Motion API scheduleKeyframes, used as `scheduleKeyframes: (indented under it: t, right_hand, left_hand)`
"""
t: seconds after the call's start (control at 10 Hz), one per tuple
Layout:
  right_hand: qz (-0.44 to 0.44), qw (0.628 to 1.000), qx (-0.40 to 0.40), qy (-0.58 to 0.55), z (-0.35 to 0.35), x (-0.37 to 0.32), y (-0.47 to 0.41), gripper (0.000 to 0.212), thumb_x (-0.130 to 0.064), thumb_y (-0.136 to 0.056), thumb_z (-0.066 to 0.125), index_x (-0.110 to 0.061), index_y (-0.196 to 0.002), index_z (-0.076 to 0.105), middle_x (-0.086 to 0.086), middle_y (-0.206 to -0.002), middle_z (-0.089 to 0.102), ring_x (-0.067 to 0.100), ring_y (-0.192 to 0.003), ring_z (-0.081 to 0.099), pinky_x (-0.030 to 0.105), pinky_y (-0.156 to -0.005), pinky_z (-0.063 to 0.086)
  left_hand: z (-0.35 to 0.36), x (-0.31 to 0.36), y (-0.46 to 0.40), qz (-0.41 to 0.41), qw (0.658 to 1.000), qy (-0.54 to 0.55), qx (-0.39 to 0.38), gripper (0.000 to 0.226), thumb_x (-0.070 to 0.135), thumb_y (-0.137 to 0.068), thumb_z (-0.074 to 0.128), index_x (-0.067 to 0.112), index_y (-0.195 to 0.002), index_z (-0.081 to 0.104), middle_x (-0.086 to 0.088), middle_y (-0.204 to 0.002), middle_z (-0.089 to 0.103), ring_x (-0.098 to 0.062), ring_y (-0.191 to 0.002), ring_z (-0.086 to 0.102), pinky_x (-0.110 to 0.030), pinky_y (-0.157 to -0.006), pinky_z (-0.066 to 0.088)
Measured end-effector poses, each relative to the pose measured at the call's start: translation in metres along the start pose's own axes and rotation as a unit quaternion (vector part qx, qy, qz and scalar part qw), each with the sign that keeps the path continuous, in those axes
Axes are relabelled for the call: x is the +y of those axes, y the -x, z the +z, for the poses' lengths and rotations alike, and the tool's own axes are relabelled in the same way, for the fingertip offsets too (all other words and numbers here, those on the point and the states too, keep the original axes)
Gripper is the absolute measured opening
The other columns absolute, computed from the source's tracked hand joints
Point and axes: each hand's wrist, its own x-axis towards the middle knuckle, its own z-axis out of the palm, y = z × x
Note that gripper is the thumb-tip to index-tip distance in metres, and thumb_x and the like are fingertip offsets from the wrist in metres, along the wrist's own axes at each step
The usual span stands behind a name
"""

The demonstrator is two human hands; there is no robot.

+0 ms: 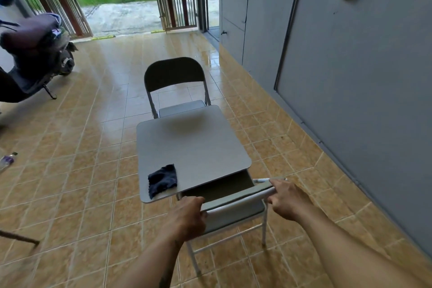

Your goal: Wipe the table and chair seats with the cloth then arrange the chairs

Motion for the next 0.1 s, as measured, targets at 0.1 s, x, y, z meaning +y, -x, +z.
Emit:
scheduleKeyframes:
  t: [0.1]
  right_hand:
    - [0.028, 0.999, 0.024, -0.011, -0.0196, -0.0062, 0.0105, 0.030, -0.033, -0.090, 0.058, -0.026, -0.120, 0.056, 0.001, -0.117, 0.061, 0.016, -0.093, 0.057, 0.033, -0.079, 0.051]
  left_hand:
    - [-0.0225, 0.0176, -0.0008, 0.029, 0.999, -0.028, 0.015, 0.025, 0.035, -0.091, 0.051, 0.026, -0.113, 0.059, -0.002, -0.114, 0.063, -0.020, -0.099, 0.060, -0.033, -0.086, 0.052]
